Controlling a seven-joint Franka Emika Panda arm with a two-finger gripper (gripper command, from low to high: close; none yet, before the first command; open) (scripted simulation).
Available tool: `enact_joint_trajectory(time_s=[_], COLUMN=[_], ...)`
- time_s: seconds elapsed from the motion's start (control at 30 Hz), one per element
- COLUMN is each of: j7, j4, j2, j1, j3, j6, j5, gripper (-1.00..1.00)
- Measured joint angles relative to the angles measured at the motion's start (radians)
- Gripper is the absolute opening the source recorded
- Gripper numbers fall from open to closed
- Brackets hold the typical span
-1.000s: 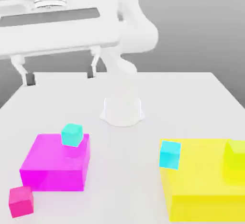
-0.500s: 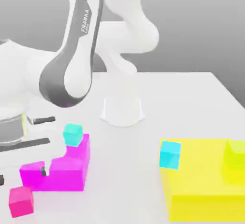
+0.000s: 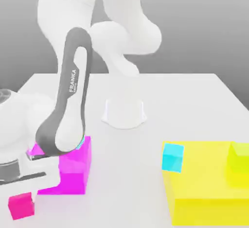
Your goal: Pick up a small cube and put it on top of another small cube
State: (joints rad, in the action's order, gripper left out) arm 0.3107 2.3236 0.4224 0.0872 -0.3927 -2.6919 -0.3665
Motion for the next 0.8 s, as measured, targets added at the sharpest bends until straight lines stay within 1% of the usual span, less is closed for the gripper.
enact_joint_trajectory(time_s=[0.03,0.07,0.47,0.57,0.63,0.67,0.7,0.73,0.8], j7=[-0.019,-0.021,0.076,0.1,0.127,0.144,0.153,0.158,0.158], j4=[0.009,0.015,0.094,0.118,0.113,0.106,0.108,0.11,0.11], j2=[-0.035,-0.064,-0.317,-0.4,-0.422,-0.407,-0.383,-0.368,-0.368], j1=[-0.018,-0.043,-0.359,-0.526,-0.648,-0.712,-0.761,-0.744,-0.742], j3=[-0.022,-0.014,0.258,0.341,0.4,0.425,0.427,0.417,0.417], j6=[0.026,0.05,0.216,0.259,0.274,0.257,0.227,0.208,0.208], j5=[0.026,0.047,0.211,0.268,0.309,0.337,0.353,0.36,0.36], gripper=[-1.0,-1.0,-1.0,-1.0,-1.0,-1.0,-1.0,1.0,1.0])
